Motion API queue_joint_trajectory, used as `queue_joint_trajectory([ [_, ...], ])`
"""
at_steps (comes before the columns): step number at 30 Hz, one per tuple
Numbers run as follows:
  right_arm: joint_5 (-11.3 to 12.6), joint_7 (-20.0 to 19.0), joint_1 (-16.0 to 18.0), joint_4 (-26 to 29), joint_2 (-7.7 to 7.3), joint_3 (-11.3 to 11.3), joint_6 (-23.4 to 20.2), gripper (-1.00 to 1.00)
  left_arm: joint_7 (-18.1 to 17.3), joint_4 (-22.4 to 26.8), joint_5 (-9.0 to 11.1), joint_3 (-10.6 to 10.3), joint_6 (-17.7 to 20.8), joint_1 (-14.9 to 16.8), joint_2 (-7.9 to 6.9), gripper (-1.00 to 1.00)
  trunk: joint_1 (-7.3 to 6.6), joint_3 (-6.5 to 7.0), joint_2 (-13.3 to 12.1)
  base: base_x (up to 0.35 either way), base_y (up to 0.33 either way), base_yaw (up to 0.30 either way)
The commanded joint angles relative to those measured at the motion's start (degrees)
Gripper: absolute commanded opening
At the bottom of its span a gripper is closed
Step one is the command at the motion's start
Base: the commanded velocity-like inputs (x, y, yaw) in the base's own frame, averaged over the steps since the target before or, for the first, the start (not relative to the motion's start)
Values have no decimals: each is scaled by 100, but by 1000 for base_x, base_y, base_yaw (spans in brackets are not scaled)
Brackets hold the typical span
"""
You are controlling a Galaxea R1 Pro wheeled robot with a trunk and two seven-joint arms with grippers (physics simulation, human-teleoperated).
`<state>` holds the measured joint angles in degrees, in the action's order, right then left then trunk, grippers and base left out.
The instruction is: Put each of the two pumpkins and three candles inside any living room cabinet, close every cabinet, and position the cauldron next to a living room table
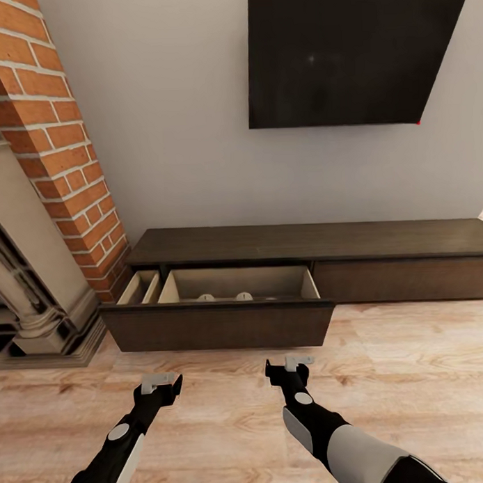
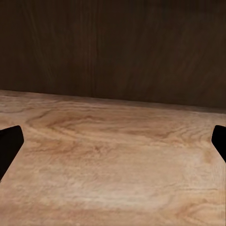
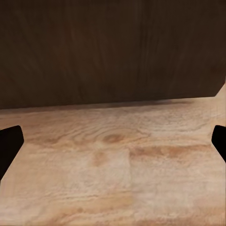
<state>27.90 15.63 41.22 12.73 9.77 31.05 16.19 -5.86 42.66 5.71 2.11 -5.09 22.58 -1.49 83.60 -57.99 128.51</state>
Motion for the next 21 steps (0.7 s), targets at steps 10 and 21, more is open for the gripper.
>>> queue_joint_trajectory([
  [10,8,1,0,-17,-11,-8,5,100,6,-11,8,0,0,0,0,100,0,0,0,313,0,0],
  [21,106,3,23,-41,-47,-337,-303,100,123,-39,21,72,-1,0,-9,100,0,0,0,309,0,0],
])
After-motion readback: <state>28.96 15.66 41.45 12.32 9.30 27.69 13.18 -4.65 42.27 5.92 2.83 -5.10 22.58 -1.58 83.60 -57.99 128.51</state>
